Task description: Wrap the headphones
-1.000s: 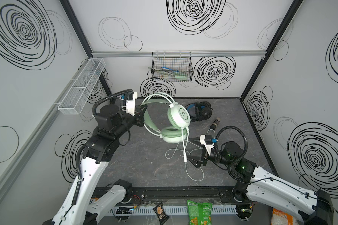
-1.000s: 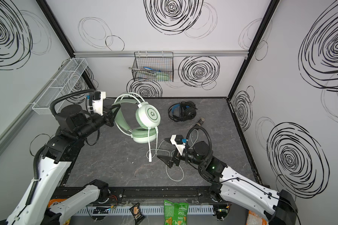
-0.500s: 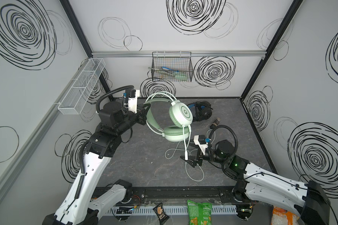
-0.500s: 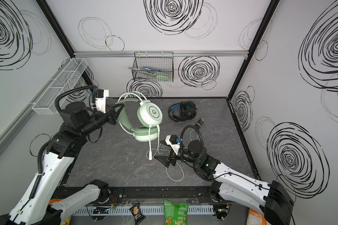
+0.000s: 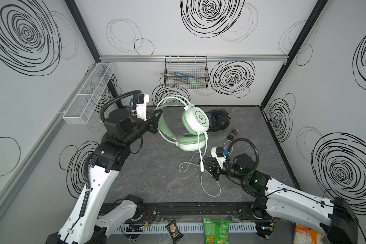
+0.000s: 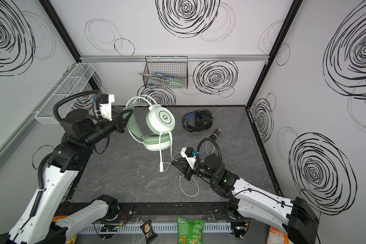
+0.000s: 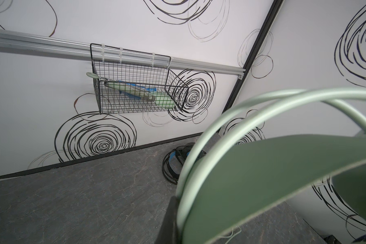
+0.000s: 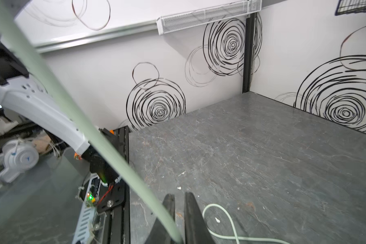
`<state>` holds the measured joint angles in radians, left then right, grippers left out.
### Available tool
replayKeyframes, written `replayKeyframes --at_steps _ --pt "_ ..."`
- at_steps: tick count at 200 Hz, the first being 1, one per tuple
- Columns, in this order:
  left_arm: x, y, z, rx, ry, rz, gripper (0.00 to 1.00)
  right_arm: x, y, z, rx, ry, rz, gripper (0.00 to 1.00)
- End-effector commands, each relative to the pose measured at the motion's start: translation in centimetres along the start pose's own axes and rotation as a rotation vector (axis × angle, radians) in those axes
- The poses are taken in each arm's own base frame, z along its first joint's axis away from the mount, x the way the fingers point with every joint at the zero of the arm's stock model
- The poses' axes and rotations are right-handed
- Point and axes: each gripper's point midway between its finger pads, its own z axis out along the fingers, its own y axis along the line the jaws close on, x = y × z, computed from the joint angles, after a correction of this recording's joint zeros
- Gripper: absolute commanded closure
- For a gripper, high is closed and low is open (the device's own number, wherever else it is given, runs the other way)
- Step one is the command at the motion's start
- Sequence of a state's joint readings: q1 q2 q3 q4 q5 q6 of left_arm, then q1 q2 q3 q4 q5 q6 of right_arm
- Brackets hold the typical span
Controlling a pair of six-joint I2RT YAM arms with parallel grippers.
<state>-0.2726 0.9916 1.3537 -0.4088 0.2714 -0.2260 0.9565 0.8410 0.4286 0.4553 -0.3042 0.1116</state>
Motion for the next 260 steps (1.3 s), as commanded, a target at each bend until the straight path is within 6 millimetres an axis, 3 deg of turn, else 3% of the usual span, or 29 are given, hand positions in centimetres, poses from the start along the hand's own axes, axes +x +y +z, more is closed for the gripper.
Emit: replayKeyframes --at_steps 1,38,61,109,136,172,207,260 --pt "-4.3 -0.2 -1.7 -0.021 -0.161 0.005 1.00 -0.8 -1.5 -0.9 0.110 -0.033 -0.006 0.92" --pt "-3.3 2.4 -2.1 -0.160 -0.154 0.033 1.00 -1.6 -4.5 -2.5 0.314 -0.023 -0.015 1.00" --pt "-2.0 4.8 -2.2 -0.281 -0.121 0.054 1.00 -1.9 -6.2 -3.5 0.432 0.016 -0.024 1.00" --pt "0.8 9.0 -2.6 -0.481 -0.074 0.088 1.00 -3.7 -7.1 -5.8 0.557 0.038 -0.074 1.00" --pt "1.3 10.1 -3.1 -0.477 -0.092 0.038 1.00 -4.3 -7.4 -6.5 0.587 0.025 -0.099 1.00" --pt "-1.7 7.4 -4.4 -0.360 -0.177 -0.014 1.00 -3.1 -7.3 -5.9 0.561 0.020 -0.088 0.97" --pt "-5.5 2.6 -6.2 -0.213 -0.252 -0.008 1.00 -1.6 -5.8 -4.1 0.431 -0.029 -0.075 0.93" --pt "-8.3 -2.5 -7.9 -0.030 -0.315 -0.070 1.00 -0.7 -3.7 -2.1 0.263 -0.103 -0.087 0.82"
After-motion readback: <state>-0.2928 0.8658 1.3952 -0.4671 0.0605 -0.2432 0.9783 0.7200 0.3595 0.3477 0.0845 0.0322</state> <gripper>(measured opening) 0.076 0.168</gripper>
